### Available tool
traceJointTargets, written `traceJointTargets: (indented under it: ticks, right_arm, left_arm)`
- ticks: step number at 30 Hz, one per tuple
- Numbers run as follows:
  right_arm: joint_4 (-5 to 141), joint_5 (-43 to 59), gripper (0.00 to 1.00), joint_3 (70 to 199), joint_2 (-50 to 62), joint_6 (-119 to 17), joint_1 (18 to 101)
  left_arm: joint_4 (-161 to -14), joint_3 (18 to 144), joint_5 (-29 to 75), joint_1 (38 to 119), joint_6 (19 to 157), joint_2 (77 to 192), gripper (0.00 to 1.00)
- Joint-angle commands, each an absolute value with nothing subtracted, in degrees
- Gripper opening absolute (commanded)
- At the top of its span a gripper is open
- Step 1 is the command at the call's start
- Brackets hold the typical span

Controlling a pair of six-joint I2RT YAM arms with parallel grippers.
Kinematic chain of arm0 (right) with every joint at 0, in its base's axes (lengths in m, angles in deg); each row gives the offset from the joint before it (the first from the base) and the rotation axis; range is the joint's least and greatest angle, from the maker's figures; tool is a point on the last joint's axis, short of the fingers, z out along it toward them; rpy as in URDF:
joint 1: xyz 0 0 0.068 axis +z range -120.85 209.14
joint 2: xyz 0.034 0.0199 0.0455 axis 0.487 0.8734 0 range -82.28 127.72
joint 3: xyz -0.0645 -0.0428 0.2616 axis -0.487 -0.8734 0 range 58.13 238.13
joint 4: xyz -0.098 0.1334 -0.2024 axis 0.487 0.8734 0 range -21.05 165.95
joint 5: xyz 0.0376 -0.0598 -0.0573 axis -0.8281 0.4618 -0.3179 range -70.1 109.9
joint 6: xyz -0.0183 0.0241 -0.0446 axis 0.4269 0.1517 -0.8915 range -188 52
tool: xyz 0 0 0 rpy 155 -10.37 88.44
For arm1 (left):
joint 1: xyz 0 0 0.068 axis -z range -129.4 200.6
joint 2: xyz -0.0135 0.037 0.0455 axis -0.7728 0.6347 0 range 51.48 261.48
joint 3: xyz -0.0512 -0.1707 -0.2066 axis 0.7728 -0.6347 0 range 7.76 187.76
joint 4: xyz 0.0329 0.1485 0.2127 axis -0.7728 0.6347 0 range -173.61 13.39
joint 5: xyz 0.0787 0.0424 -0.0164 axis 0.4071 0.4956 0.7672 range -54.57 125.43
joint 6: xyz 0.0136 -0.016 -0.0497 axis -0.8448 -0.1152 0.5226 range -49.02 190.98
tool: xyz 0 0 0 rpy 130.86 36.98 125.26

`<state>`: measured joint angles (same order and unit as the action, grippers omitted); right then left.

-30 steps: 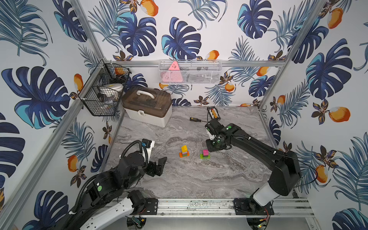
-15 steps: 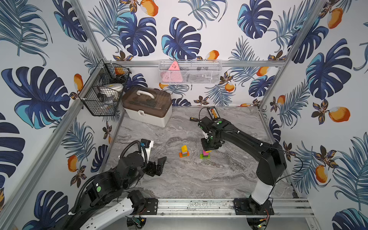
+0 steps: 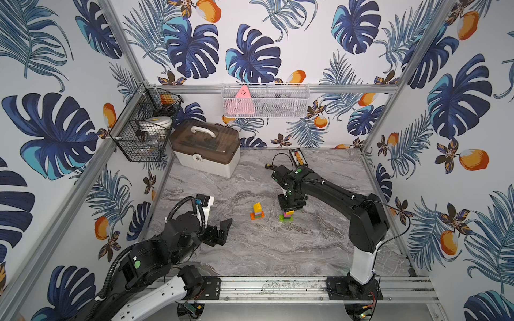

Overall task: Assemble the number 1 with lego
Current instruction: Assemble the lego brick with the lego brick.

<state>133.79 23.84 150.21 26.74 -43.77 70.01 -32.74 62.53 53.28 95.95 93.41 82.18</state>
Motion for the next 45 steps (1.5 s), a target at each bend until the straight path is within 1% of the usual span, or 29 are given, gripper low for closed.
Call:
traceJointTargets:
  ticks: [1,16,45]
  right_arm:
    - [134.1,24.2,0.20,150.9,27.4,-42.4,70.1]
    - [130.1,23.0,0.18,148.0,26.4,-38.8,70.1]
    - [128.7,23.5,0.17,146.7,27.1,-40.7,68.7]
  left_arm:
    - [-32.8,62.6,54.0,96.0,93.5,82.2,0.99]
    - [-32.8,62.6,54.0,96.0,93.3,82.5,0.99]
    - [-32.7,62.6,54.4,96.0,93.6,82.6,0.99]
